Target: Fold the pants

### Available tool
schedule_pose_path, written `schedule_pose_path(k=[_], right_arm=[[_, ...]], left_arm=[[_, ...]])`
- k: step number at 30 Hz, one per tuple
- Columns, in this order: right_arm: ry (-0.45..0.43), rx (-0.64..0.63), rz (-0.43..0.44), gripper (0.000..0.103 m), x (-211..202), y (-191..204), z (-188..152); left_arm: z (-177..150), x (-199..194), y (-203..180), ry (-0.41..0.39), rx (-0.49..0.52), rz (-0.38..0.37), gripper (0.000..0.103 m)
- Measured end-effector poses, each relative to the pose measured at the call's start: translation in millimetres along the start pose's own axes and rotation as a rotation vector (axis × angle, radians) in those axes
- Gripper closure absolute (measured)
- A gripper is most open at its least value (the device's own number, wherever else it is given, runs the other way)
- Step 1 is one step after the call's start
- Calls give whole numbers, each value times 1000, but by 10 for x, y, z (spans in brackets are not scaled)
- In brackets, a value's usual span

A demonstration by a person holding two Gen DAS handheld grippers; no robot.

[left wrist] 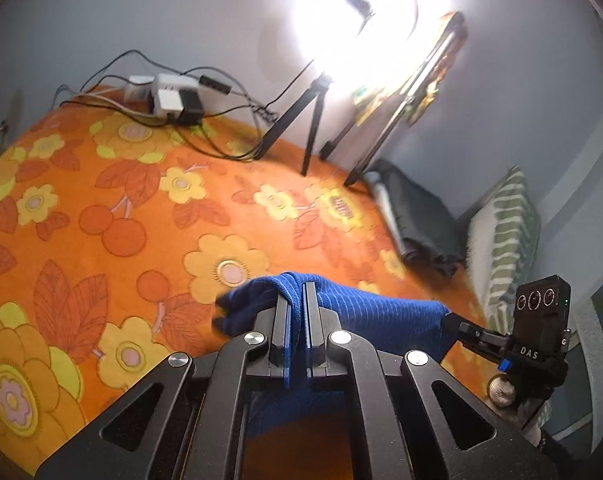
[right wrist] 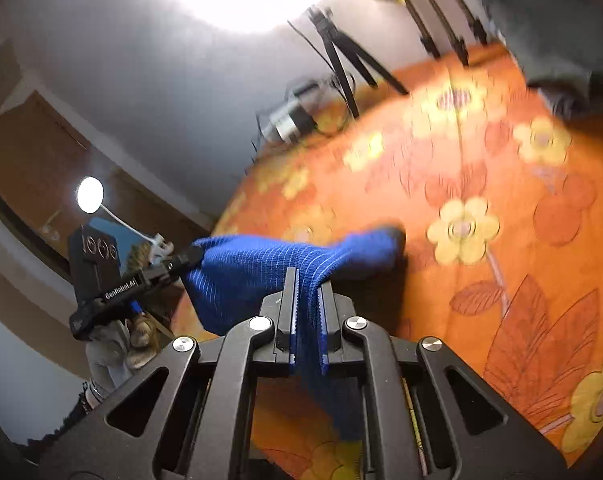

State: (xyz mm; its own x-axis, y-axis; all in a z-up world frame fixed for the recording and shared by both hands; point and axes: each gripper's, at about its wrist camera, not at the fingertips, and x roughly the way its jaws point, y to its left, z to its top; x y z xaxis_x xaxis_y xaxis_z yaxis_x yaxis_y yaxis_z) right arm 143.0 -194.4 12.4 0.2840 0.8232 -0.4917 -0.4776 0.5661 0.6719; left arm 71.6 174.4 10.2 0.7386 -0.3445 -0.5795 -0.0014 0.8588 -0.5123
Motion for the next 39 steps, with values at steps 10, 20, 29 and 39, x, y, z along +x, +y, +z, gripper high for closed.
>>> schedule_pose_path(k=[10, 20, 29, 39], right_arm=[[-60, -96, -13, 95, -655, 352, -302], [-41, -38, -9, 95, -1112, 281, -916], [16, 43, -26, 95, -857, -57, -869], [30, 205, -81, 96, -455, -740, -445]], left_arm=[[-322, -471, -400, -17, 11, -82, 100], [-948, -661, -445, 101, -99, -126, 100], [-841, -333, -246, 155, -181, -97, 100], [-501, 311, -2, 205, -224, -11, 100]])
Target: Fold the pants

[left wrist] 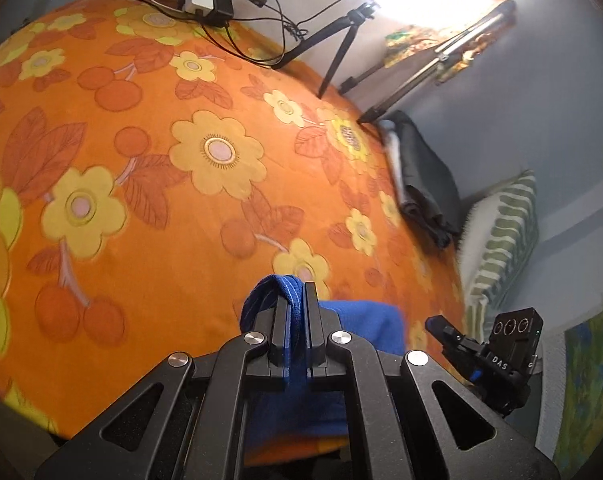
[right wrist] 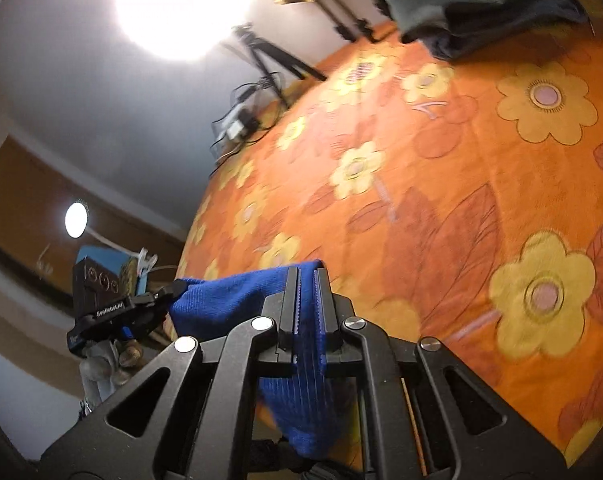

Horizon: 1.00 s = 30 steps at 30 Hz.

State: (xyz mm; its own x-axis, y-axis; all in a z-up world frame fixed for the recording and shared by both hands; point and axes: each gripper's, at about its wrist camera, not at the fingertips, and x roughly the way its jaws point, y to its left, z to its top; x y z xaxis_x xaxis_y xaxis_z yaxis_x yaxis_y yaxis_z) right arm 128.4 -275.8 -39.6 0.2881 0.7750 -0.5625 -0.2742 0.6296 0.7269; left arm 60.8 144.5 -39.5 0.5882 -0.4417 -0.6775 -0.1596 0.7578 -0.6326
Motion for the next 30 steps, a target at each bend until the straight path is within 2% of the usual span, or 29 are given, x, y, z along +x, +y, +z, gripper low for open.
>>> schedule_pose_path(k=[6, 7, 9, 10, 12, 13, 15, 16, 18, 24, 30], right_arm=[[67, 1, -36, 95, 188, -30, 66], [78, -8, -53, 92, 230, -14, 59], [105, -28, -109, 72, 311, 15, 41], [110, -35, -129, 58, 351, 31, 26], [128, -39, -120, 56, 419, 58, -3], [136, -45, -114, 56, 444, 83, -15], [141, -73, -118, 86, 476, 132, -37], [148, -89, -120, 96, 493, 168, -52], [123, -109, -127, 98, 471, 223, -77], [81, -148, -174, 99, 412, 284, -119], [92, -185, -222, 99, 431, 316, -140]], left_arm=[[61, 176, -11, 25, 25, 19, 100], [71, 190, -13, 27, 29, 22, 100], [91, 207, -19, 28, 32, 24, 100], [96, 206, -18, 28, 35, 25, 100], [96, 204, -16, 29, 35, 25, 100], [94, 199, -3, 29, 36, 29, 99], [100, 199, 37, 27, 24, 43, 99], [105, 206, 60, 26, 13, 49, 99], [124, 213, 128, 23, -6, 70, 98], [179, 126, 147, -36, 57, 147, 97], [183, 18, 120, -63, 90, 151, 97]])
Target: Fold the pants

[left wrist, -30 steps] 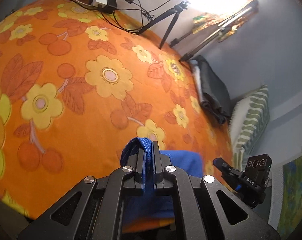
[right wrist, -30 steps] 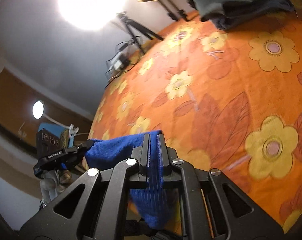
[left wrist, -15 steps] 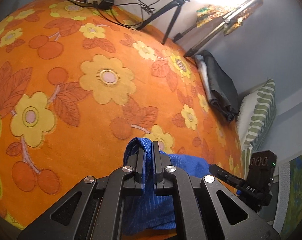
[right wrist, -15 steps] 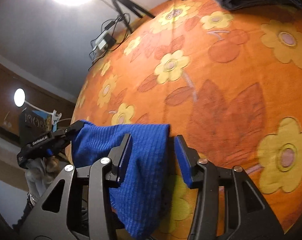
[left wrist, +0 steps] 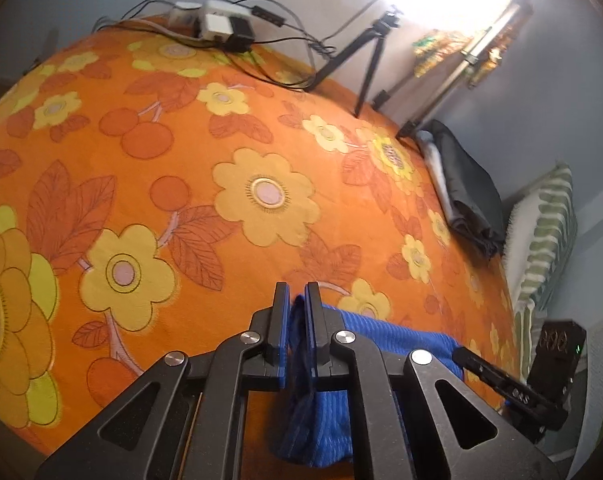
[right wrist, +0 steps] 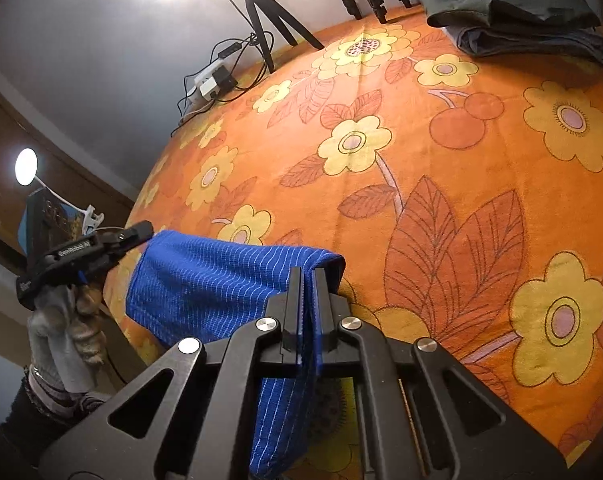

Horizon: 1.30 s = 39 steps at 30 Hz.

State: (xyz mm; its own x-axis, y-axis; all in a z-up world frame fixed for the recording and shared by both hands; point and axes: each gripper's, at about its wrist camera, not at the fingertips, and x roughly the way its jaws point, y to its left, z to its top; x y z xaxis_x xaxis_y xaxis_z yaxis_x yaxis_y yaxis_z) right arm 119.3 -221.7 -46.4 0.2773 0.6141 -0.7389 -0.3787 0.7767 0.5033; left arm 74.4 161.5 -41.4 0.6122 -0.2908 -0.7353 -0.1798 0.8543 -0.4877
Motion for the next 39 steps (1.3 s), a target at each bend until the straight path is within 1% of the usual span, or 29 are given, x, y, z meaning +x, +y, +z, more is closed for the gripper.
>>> schedule_pose_path(k=[2, 4, 7, 9, 10, 12, 14, 16, 23, 25, 26, 27, 28, 29, 30, 31, 34, 35, 36, 39], right_arm=[[-22, -35, -48, 98, -64, 51, -5], [-51, -86, -63, 97, -154, 143, -30], [-70, -170, -17, 97, -297, 340, -131], [-61, -229, -12, 97, -299, 462, -209], [-42, -260, -13, 97, -266, 520, -265], [3, -284, 3, 97, -185, 572, -357], [62, -288, 29, 97, -85, 582, -447], [97, -302, 41, 97, -35, 583, -521], [158, -278, 96, 97, -55, 466, -609], [154, -269, 128, 97, -121, 435, -584], [140, -267, 133, 97, -170, 425, -563], [122, -268, 125, 95, -200, 418, -525], [94, -270, 107, 83, -253, 398, -490], [57, -265, 84, 61, -306, 368, -451], [30, -257, 71, 50, -341, 343, -426], [-4, -240, 59, 40, -377, 303, -390], [-18, -194, 38, 40, -355, 216, -291], [-28, -182, 20, 40, -330, 191, -263], [-33, -175, 8, 40, -312, 179, -243], [-25, -129, -8, 40, -202, 81, -165]], left_arm=[[-64, -62, -102, -7, 57, -6, 97], [-137, -128, -214, -14, 113, -20, 97], [-263, -186, -381, -6, 198, -53, 97], [-341, -156, -471, 14, 254, -57, 97], [-378, -119, -497, 32, 277, -55, 97], [-447, -13, -529, 72, 314, -27, 97], [-499, 93, -502, 108, 331, 10, 97], [-538, 127, -449, 122, 336, 32, 97], [-593, 36, -251, 134, 304, 29, 97], [-598, -17, -219, 129, 307, 32, 97], [-594, -62, -200, 114, 309, 45, 97], [-581, -111, -175, 96, 306, 60, 96], [-560, -151, -146, 80, 297, 68, 92], [-533, -188, -119, 59, 285, 84, 80], [-509, -210, -98, 44, 274, 92, 68], [-479, -232, -62, 28, 257, 94, 66], [-396, -240, -23, 11, 210, 71, 65], [-376, -221, -38, 8, 203, 65, 61], [-363, -207, -46, 10, 203, 61, 58], [-325, -113, -110, 24, 209, 48, 57]])
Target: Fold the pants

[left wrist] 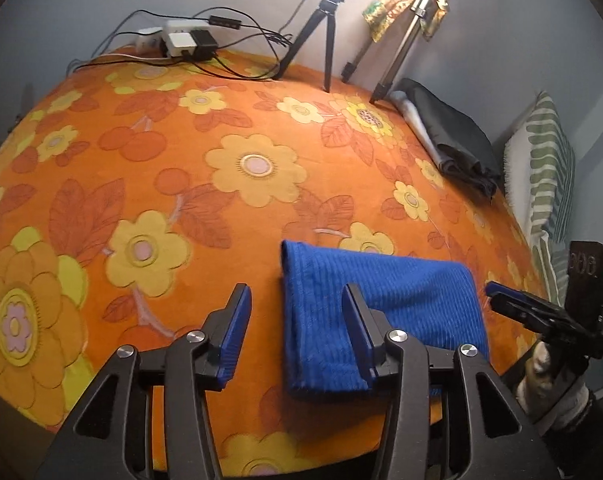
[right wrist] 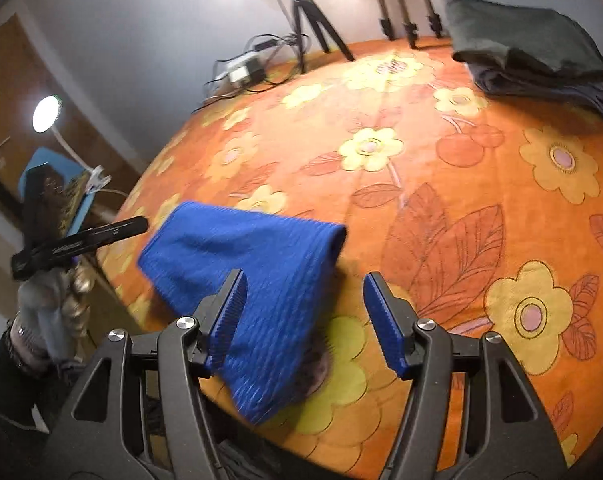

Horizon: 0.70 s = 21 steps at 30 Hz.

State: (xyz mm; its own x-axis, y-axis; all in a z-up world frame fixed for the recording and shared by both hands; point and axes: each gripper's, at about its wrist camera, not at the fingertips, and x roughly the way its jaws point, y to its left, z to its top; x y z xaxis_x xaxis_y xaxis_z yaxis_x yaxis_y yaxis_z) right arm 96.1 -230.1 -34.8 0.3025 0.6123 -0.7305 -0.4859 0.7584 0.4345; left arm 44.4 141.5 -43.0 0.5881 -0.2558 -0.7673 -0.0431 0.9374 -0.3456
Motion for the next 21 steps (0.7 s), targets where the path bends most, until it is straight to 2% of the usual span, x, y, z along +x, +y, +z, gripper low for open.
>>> schedule_pose_path(k=[6, 10, 15, 17, 21], right_arm=[[36, 70, 20, 40, 229, -119, 5], [41, 61, 24, 40, 270, -97, -22], [54, 31, 49, 48, 327, -9, -52], [68, 14, 69, 56, 362, 51, -68], [69, -17, 68, 59, 399, 154, -97]], left_arm=[[31, 215, -53, 46, 11, 21, 57], [14, 271, -51, 56, 17, 30, 57], [-39, 328, -68, 71, 22, 22, 57], [-65, 362, -81, 81, 19, 14, 57], [-84, 387, -100, 78, 14, 13, 58]])
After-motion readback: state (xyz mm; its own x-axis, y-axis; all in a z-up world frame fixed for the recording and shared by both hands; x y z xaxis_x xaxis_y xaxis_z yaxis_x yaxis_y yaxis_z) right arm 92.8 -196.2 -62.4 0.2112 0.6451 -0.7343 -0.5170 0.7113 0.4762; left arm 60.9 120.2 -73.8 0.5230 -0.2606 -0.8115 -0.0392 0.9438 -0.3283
